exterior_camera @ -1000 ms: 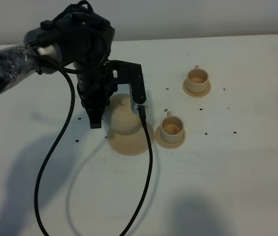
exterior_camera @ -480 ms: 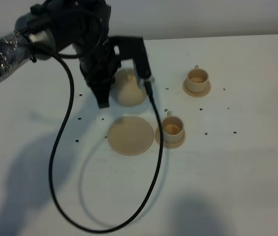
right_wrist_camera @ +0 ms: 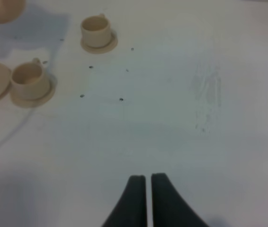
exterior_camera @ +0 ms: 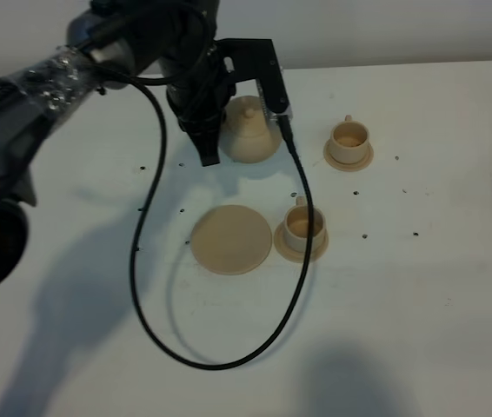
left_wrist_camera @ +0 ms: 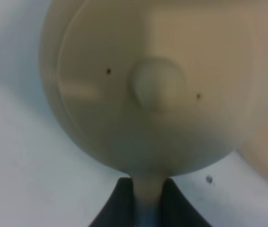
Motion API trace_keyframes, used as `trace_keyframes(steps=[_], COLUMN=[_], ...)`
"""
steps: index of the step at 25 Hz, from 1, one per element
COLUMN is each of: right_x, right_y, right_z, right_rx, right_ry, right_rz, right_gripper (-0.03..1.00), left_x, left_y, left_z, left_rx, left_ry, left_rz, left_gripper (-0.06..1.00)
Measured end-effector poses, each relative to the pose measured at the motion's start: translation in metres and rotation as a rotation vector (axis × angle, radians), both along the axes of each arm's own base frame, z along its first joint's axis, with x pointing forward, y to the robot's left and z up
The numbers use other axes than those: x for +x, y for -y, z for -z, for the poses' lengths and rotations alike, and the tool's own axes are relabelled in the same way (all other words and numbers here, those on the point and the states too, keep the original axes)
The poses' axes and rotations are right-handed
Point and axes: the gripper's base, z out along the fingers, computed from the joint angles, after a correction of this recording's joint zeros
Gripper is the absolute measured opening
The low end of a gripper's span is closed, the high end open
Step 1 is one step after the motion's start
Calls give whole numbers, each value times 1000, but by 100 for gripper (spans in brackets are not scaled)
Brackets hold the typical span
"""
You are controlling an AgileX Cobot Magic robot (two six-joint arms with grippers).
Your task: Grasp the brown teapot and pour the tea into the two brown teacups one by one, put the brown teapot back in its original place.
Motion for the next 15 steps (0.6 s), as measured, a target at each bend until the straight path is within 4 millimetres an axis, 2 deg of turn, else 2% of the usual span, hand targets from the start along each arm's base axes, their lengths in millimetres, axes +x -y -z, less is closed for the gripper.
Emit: trace_keyframes(steps=[10, 15], right_x=[0, 0], right_y=[0, 0], right_z=[0, 0], right_rx=[0, 0], right_ry=[0, 0], right_rz=[0, 0], right_gripper=[3, 3], left_x=[22, 31], left_y=[32, 40], left_z=[28, 36], left_rx=[-26, -28], left_ry=[41, 95], left_rz=[31, 45], left_gripper=[8, 8])
